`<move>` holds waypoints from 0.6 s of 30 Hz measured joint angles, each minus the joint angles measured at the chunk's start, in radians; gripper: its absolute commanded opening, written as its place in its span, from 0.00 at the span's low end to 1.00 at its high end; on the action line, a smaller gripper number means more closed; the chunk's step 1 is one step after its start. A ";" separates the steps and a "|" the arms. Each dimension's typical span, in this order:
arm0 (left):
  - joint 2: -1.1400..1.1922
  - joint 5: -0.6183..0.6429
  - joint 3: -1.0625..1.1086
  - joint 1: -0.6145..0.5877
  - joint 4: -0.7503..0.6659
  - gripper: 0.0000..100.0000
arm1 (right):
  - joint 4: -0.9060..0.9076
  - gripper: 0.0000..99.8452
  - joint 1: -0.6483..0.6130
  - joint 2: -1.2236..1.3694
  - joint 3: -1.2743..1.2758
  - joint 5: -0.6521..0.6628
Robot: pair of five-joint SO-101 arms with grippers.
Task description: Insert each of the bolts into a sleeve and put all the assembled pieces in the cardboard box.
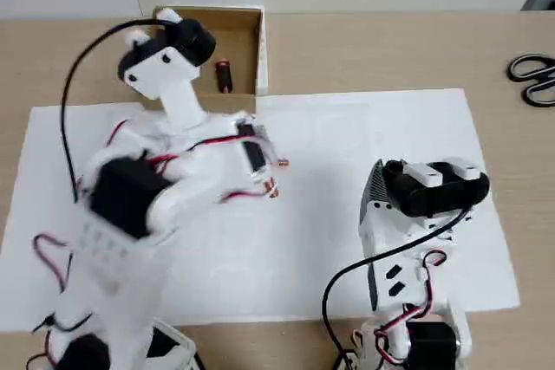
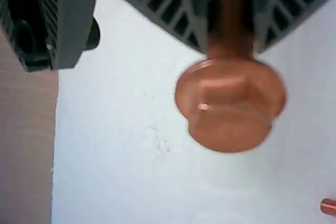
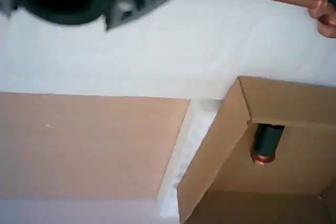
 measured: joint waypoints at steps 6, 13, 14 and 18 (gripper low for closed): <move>-0.068 -0.026 0.155 -0.026 0.000 0.01 | -0.006 0.00 -0.087 0.000 0.000 0.000; -0.238 -0.164 0.278 -0.026 -0.015 0.01 | -0.068 0.00 -0.130 0.000 0.000 0.000; -0.270 -0.169 0.279 -0.026 -0.029 0.01 | -0.068 0.00 -0.129 0.000 0.000 0.000; -0.384 -0.172 0.333 -0.029 -0.132 0.01 | -0.071 0.00 -0.127 0.000 0.000 0.000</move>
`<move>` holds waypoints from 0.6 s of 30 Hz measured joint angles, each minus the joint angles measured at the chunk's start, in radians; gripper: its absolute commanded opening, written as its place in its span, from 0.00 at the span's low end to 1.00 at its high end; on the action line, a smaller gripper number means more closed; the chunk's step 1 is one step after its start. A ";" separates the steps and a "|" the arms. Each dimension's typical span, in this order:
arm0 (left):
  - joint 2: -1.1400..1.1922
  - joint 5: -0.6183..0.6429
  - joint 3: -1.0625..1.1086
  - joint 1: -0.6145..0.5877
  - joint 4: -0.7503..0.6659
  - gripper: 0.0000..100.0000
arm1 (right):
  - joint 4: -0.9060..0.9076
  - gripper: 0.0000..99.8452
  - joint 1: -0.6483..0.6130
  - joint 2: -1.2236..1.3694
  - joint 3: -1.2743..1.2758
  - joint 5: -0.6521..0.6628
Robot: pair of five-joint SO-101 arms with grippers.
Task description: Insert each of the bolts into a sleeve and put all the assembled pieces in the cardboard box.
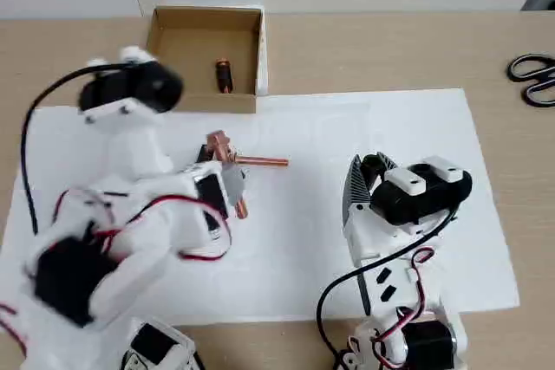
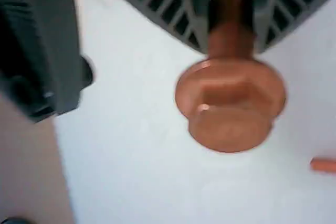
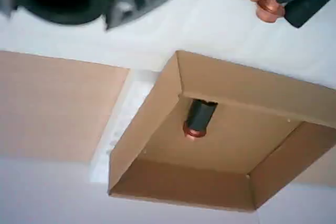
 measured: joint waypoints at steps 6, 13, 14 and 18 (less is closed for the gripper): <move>-0.106 -0.005 0.230 0.002 -0.133 0.01 | 0.000 0.00 -0.063 0.000 0.000 0.000; -0.235 -0.238 0.494 0.002 -0.466 0.01 | 0.000 0.00 -0.109 -0.002 0.005 0.054; -0.255 -0.278 0.532 0.002 -0.539 0.01 | 0.000 0.00 -0.117 -0.002 0.014 0.081; -0.308 -0.342 0.667 -0.002 -0.766 0.01 | 0.000 0.00 -0.153 0.000 0.031 0.150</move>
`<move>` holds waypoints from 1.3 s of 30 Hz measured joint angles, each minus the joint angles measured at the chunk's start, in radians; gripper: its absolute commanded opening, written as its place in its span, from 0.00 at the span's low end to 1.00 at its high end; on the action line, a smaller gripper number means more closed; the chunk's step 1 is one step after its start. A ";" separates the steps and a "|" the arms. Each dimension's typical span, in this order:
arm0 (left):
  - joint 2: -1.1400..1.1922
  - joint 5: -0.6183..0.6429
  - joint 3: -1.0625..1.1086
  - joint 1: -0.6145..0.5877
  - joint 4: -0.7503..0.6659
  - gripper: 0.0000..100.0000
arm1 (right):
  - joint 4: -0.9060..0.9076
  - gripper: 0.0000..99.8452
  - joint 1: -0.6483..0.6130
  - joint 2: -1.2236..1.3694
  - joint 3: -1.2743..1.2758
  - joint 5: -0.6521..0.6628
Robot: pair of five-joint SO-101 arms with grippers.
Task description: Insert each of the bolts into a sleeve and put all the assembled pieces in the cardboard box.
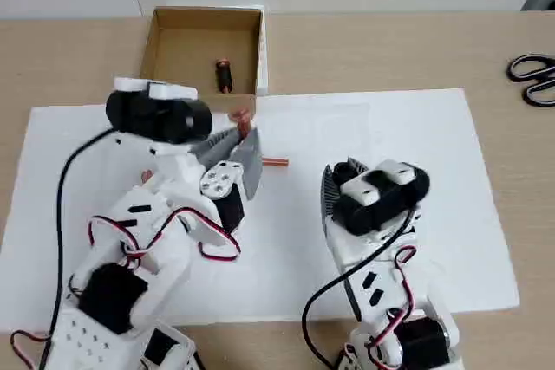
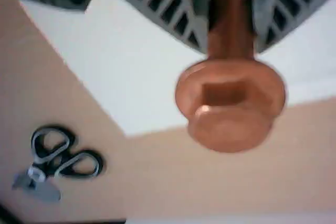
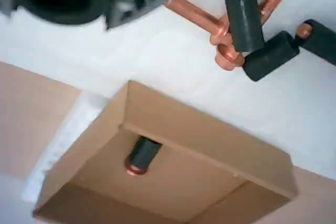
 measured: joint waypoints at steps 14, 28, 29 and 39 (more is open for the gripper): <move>-0.235 -0.009 0.249 -0.192 -0.381 0.01 | -0.146 0.00 -0.028 -0.002 0.011 0.011; -0.354 0.035 0.328 -0.095 -0.511 0.01 | -0.259 0.00 -0.150 0.000 0.098 0.210; -0.354 0.069 0.328 -0.097 -0.500 0.01 | -0.281 0.00 -0.149 0.000 0.097 0.213; -0.354 0.186 0.328 -0.100 -0.489 0.01 | -0.344 0.00 -0.160 0.000 0.241 0.215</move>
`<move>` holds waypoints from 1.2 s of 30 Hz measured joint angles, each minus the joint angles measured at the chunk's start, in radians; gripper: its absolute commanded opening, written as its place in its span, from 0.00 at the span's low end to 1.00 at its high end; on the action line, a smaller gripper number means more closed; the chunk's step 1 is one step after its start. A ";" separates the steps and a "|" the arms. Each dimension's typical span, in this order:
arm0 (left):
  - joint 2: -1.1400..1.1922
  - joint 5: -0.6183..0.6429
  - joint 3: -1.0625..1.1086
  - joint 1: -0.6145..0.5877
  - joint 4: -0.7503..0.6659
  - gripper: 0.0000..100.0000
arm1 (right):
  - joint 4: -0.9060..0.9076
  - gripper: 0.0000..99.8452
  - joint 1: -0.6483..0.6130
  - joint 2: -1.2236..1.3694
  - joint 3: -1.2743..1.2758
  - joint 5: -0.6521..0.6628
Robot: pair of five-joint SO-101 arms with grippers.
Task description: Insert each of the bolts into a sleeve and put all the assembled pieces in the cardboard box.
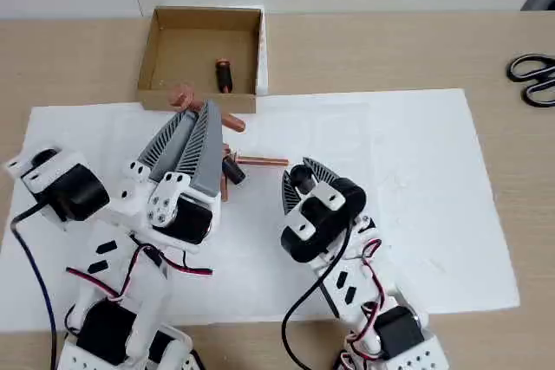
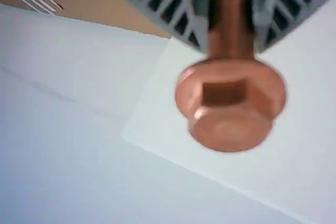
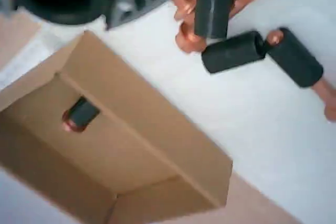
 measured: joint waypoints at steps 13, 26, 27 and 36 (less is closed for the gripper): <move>0.000 0.000 0.000 0.126 0.002 0.01 | -0.296 0.00 0.002 0.002 0.080 -0.169; 0.002 -0.183 -0.057 0.184 0.002 0.01 | -0.443 0.00 -0.069 0.002 0.074 -0.104; 0.000 -0.201 -0.074 0.184 0.002 0.01 | -0.443 0.00 -0.069 0.002 0.069 -0.081; 0.091 -0.259 -0.118 0.186 0.034 0.01 | -0.273 0.00 -0.068 0.000 0.011 0.009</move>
